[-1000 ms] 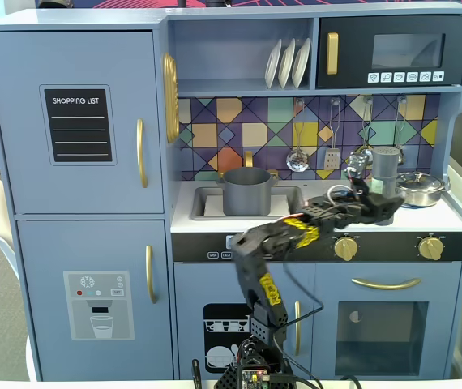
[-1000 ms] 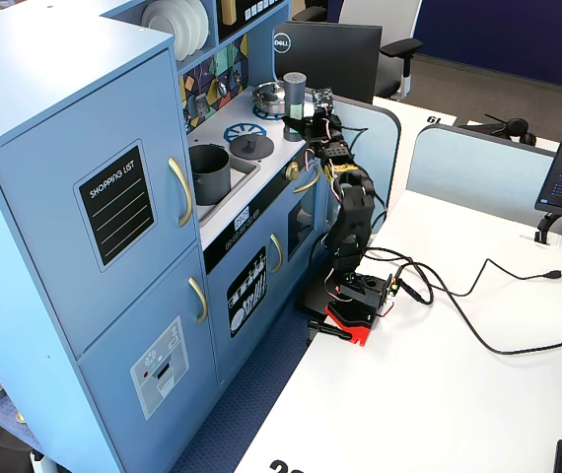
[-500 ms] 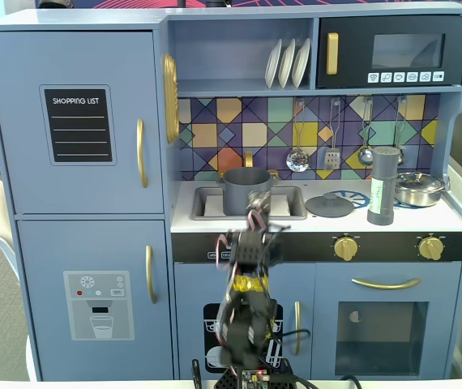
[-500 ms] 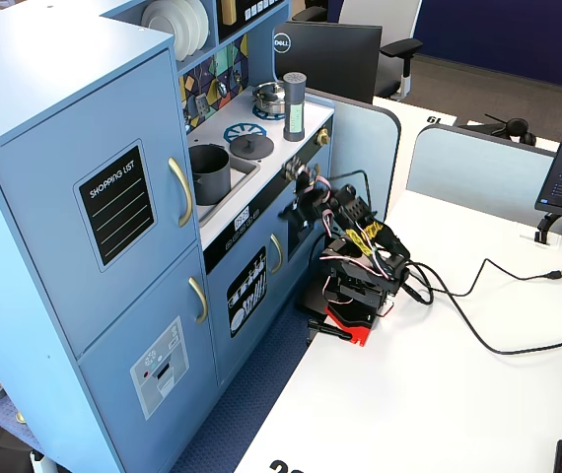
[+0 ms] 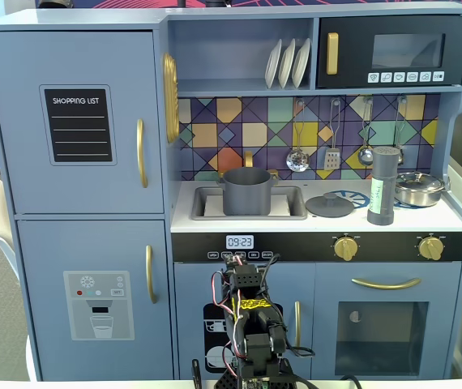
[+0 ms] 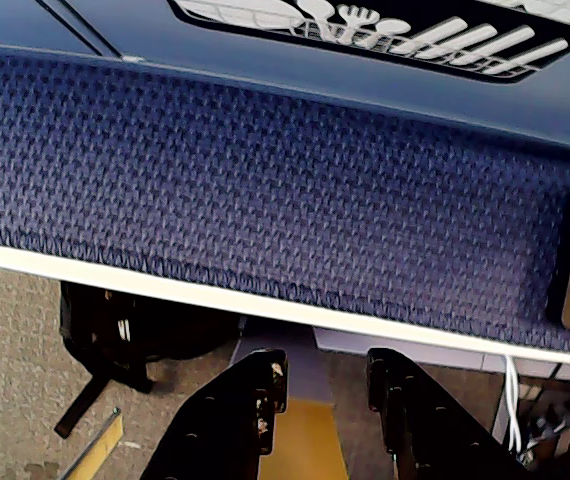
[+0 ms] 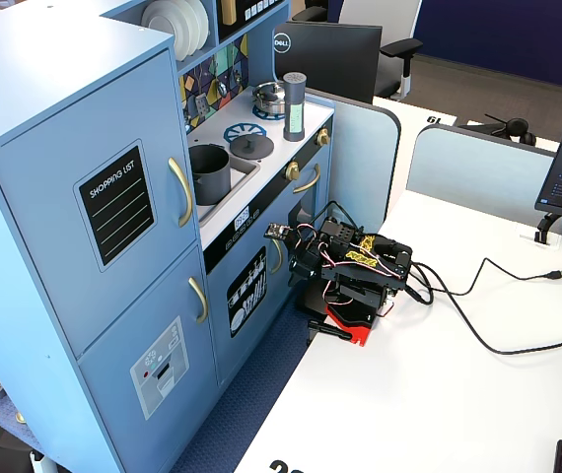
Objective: Put salt in the gray recipient
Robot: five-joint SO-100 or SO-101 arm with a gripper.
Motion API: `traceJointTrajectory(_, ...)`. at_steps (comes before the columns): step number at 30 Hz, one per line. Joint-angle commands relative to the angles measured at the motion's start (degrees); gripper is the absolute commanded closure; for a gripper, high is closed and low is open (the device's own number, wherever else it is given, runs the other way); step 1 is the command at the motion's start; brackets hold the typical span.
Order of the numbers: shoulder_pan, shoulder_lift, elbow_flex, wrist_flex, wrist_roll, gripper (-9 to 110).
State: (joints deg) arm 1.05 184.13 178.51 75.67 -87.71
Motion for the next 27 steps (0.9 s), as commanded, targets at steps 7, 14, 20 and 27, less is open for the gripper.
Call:
traceJointTrajectory(7, 4.6, 0.4, 0.1, 0.4, 0.0, 98)
traceJointTrajectory(14, 4.6, 0.4, 0.1, 0.4, 0.0, 98)
traceJointTrajectory(20, 4.6, 0.4, 0.1, 0.4, 0.0, 98)
traceJointTrajectory(27, 4.6, 0.4, 0.1, 0.4, 0.0, 98)
